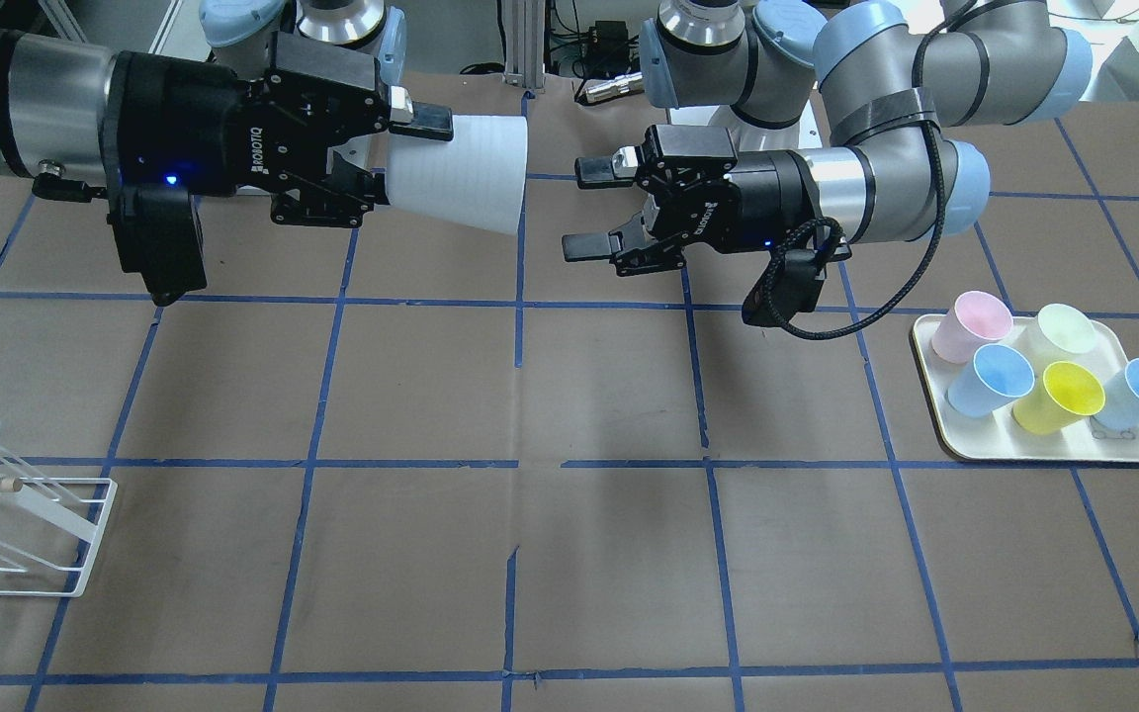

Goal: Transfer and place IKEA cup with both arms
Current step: 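Carry the white cup toward the left gripper while the left arm reaches over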

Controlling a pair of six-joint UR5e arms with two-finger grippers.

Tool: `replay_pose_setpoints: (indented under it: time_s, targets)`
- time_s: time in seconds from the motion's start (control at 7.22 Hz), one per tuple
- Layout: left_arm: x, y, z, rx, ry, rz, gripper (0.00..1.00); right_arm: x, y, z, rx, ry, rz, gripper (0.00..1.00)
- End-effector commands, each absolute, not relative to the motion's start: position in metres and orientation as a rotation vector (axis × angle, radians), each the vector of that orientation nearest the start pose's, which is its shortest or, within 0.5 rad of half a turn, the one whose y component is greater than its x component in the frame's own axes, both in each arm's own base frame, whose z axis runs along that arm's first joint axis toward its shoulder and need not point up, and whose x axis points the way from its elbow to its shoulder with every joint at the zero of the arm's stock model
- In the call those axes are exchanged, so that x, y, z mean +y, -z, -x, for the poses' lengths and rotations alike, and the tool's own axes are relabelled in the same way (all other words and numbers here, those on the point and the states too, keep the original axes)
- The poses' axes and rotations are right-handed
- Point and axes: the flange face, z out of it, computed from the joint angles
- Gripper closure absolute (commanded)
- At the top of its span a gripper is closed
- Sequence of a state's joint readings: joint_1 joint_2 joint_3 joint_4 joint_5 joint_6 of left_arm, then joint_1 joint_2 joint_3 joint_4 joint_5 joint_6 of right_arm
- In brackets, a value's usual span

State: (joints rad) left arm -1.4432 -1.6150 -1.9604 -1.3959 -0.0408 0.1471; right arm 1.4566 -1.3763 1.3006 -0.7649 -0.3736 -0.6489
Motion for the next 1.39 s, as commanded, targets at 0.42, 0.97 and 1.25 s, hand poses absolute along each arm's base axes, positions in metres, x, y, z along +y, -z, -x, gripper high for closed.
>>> replay_pose_setpoints:
  time_s: [0.42, 0.97, 1.25]
  targets:
    - [-0.499, -0.398, 0.196, -1.434, -0.004, -0.15, 0.12, -0.535, -0.521, -0.195, 1.826, -0.192, 0.058, 0.66]
    - [-0.492, -0.412, 0.198, -1.434, -0.012, -0.133, 0.45, -0.535, -0.519, -0.196, 1.827, -0.2, 0.057, 0.64]
    - [-0.491, -0.415, 0.198, -1.439, -0.018, -0.125, 0.59, -0.536, -0.518, -0.196, 1.828, -0.197, 0.059, 0.61]
